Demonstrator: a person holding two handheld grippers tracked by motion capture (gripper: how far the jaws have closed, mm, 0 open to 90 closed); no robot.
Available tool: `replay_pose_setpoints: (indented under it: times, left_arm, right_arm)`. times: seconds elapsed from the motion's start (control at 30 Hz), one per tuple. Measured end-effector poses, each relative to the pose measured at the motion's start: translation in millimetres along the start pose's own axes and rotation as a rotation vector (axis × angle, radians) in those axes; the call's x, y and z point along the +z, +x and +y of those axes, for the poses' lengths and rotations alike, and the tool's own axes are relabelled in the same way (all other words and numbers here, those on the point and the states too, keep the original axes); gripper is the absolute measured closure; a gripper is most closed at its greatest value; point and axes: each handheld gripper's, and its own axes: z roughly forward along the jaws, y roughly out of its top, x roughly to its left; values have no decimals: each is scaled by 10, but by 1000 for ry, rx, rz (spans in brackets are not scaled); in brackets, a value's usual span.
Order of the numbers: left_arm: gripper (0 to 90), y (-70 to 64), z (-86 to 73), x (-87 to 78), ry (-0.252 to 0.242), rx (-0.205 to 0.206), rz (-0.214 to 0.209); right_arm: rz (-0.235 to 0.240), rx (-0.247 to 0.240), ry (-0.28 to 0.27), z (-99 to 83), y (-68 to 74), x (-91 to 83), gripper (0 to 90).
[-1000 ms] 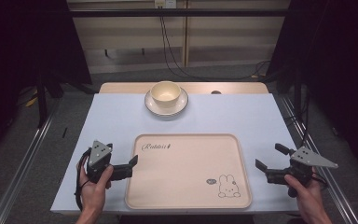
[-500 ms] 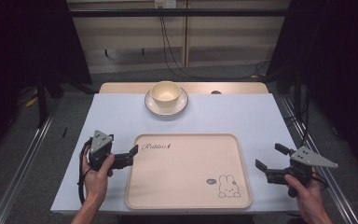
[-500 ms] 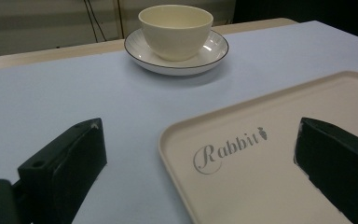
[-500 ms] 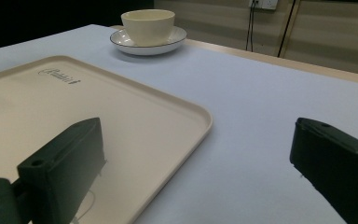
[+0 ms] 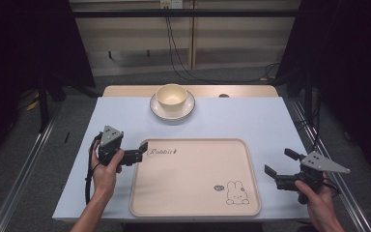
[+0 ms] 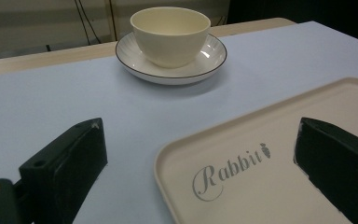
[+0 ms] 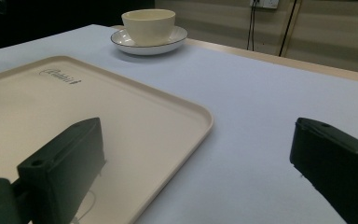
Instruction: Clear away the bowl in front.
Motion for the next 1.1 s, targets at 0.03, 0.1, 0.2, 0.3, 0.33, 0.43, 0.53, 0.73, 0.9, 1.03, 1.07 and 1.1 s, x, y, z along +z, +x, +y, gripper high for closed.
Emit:
replay_pose_setpoints:
  times: [0.03,0.1,0.2,0.3,0.33,0.43,0.53,0.73,0.9,1.03,1.07,1.1]
  left_arm:
    - [25,-3,13,13,0,0,-2]
    - [25,-6,50,43,-4,-4,-8]
    - [25,8,100,79,-1,5,-5]
    - [25,8,137,123,2,-1,-10]
    - [25,14,153,138,4,10,-6]
    - [22,17,181,180,-1,3,-2]
    - [15,29,210,249,15,37,-5]
    - [16,46,266,376,9,63,-21]
    - [21,86,340,481,24,48,-11]
    - [25,115,427,562,27,46,-23]
    - [27,124,450,578,18,41,-26]
    - [26,137,479,598,23,42,-25]
  right_arm:
    - [2,4,3,0,3,1,25]
    - [5,11,10,1,4,-2,25]
    - [8,7,8,0,3,0,25]
    - [7,10,8,-1,3,-2,25]
    - [9,8,8,-1,2,0,25]
    - [15,8,10,-2,1,0,25]
    - [15,4,12,-4,2,6,25]
    - [15,8,13,-4,0,9,24]
    - [19,5,11,-4,-5,6,24]
    - [24,11,12,-3,-3,2,24]
    - [23,9,11,-4,-5,4,24]
    - [20,13,11,-3,-3,5,24]
